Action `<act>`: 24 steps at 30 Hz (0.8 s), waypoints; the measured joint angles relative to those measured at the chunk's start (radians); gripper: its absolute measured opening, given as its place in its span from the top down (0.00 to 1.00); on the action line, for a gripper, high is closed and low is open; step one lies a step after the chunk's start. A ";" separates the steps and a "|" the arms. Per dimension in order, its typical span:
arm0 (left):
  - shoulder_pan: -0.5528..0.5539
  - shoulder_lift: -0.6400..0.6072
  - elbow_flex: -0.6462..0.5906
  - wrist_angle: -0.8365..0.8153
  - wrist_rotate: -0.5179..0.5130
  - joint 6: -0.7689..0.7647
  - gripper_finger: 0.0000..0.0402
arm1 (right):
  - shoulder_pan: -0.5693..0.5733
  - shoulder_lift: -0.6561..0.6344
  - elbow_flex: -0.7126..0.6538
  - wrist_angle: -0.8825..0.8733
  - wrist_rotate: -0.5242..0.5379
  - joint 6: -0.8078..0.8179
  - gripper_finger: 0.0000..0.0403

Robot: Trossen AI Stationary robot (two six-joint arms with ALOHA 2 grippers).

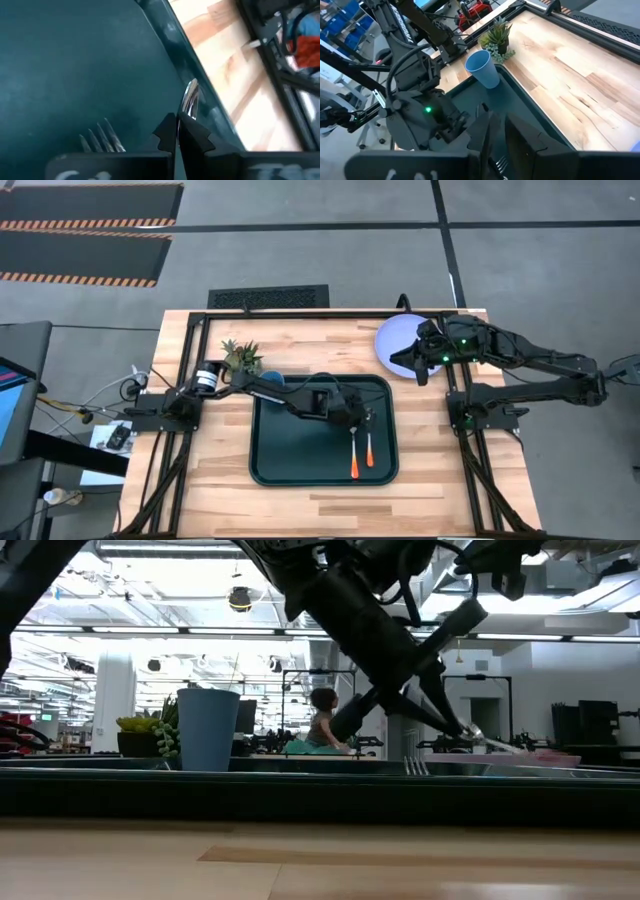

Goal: Pick and place plate/cup/fork/spoon on tray
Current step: Put the orange spoon on the black tray to the right of the orange fork

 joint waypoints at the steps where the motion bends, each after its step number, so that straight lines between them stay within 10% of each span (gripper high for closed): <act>1: -0.004 0.000 0.000 -0.001 0.000 -0.024 1.00 | 0.000 0.000 0.000 0.000 0.000 0.000 0.79; 24: -0.035 0.033 0.000 0.004 0.023 -0.111 1.00 | 0.000 0.000 0.000 0.003 0.000 0.000 0.79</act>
